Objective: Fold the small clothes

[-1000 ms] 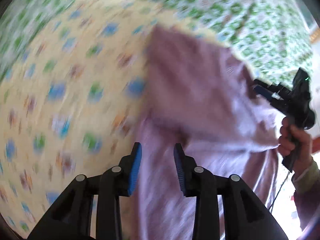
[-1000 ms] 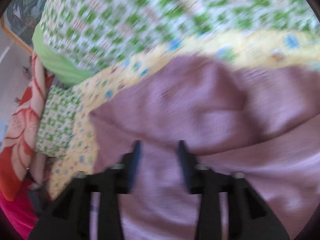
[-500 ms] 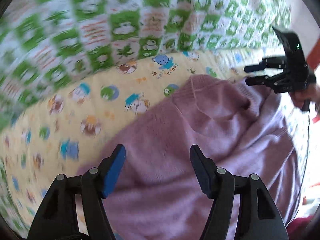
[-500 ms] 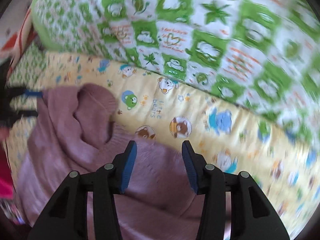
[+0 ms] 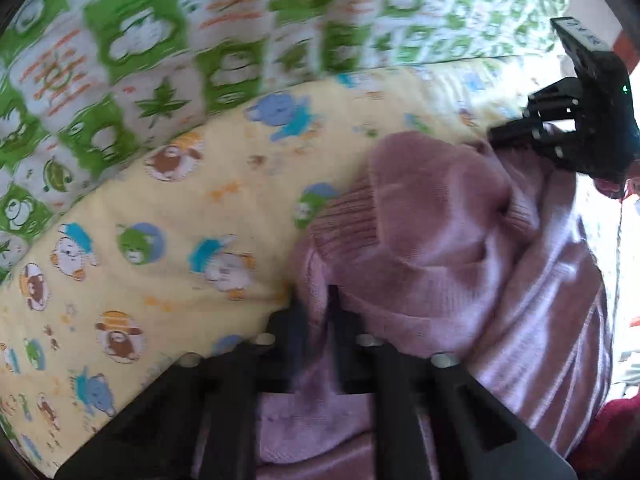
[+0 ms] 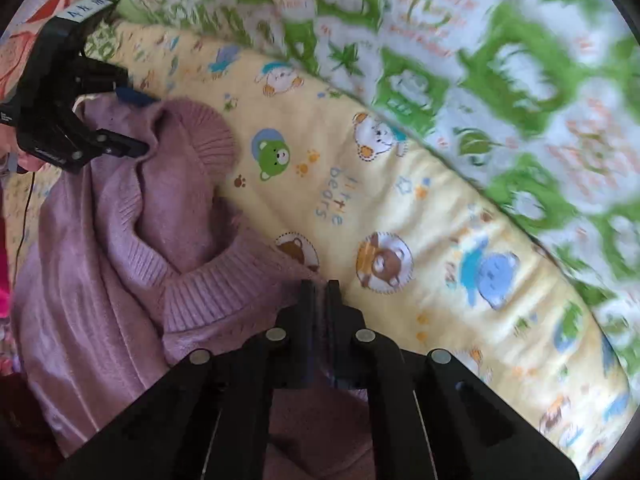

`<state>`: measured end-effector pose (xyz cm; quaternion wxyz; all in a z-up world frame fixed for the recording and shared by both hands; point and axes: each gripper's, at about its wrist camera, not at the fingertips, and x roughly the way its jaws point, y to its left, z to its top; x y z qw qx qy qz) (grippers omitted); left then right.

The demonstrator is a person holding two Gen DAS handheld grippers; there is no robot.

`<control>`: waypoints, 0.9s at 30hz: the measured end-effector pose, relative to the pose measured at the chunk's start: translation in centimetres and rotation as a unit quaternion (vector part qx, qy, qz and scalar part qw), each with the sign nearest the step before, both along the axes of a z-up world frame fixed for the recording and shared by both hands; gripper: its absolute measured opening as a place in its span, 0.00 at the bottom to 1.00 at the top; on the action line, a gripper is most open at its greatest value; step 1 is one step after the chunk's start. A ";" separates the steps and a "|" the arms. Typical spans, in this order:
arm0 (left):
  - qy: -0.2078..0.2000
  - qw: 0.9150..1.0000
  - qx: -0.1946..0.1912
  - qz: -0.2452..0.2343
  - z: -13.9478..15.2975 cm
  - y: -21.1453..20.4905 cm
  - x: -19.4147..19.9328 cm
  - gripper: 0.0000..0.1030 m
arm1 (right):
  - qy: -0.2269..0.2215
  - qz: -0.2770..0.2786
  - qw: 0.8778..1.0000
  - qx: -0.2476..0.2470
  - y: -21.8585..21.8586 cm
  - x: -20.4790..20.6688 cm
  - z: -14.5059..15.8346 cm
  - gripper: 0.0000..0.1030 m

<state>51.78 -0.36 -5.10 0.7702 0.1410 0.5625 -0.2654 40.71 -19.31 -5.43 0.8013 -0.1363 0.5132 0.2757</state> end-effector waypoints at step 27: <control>-0.072 0.984 -0.015 0.164 6.3 7.3 -1.7 0.23 | -0.097 -0.275 0.954 0.074 -9.2 -2.9 3.7 0.02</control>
